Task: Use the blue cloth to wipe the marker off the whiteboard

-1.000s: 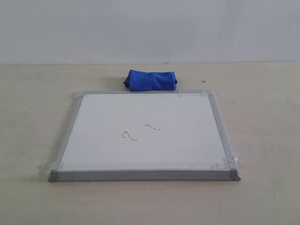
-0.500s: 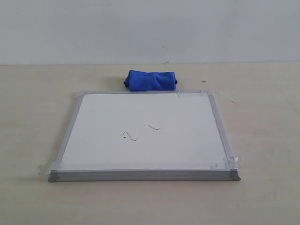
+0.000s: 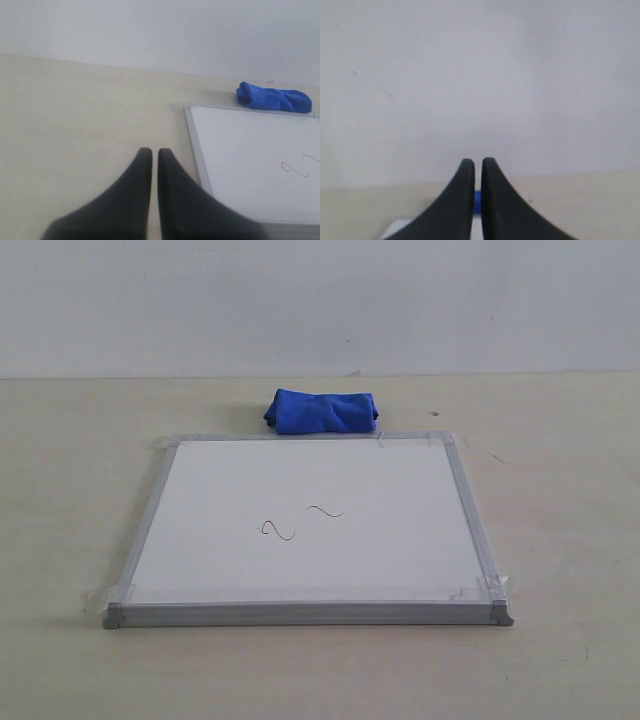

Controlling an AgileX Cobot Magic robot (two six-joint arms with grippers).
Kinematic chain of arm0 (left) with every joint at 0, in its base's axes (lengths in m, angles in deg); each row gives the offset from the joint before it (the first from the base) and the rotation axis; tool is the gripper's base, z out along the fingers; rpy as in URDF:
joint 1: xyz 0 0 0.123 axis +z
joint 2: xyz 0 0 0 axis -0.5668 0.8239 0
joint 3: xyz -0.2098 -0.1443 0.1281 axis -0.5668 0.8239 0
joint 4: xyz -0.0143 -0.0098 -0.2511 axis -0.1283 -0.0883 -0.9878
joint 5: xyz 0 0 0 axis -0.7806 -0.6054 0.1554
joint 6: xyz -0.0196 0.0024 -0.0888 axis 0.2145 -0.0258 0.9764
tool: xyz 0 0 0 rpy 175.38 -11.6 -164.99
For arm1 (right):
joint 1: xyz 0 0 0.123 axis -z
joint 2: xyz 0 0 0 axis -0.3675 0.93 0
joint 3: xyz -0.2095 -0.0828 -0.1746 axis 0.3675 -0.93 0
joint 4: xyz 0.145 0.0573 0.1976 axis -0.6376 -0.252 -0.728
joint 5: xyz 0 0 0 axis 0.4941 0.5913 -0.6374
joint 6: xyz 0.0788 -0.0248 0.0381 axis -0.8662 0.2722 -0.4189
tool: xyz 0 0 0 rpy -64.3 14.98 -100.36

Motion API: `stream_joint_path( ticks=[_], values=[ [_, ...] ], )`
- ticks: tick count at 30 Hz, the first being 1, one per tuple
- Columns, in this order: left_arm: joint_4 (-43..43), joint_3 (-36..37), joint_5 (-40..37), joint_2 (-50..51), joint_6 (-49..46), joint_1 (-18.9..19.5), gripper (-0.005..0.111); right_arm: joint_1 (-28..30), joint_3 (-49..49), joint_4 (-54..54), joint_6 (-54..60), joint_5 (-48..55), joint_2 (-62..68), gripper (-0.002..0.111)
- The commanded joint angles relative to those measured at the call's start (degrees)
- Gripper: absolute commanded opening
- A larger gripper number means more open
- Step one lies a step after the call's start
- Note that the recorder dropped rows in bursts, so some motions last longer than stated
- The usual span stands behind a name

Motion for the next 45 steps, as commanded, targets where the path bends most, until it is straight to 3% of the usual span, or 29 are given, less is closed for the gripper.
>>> stream_joint_path(
  ticks=[1, 25, 30, 35, 42, 45],
  values=[
    [-0.44, 0.23, -0.17, -0.18, -0.28, -0.18, 0.004, 0.13, 6.98, -0.17, -0.06, -1.67, 0.00, 0.001],
    [-0.44, 0.23, -0.17, -0.18, -0.28, -0.18, 0.004, 0.13, 10.37, -0.17, -2.21, -25.94, 3.14, 0.001],
    [-0.44, 0.23, -0.17, -0.18, -0.28, -0.18, 0.004, 0.01, 15.01, 3.55, -2.09, -23.81, 16.92, 0.001],
    [-0.44, 0.23, -0.17, -0.18, -0.28, -0.18, 0.004, 0.01, 25.06, 7.98, 1.08, -15.18, 36.55, 0.001],
    [-0.44, 0.23, -0.17, -0.18, -0.28, -0.18, 0.004, -2.06, 41.06, 7.20, 20.55, 0.80, 63.37, 0.001],
    [-0.44, 0.23, -0.17, -0.18, -0.28, -0.18, 0.004, -3.99, 48.28, 1.72, 31.52, 7.73, 73.87, 0.001]
  ],
)
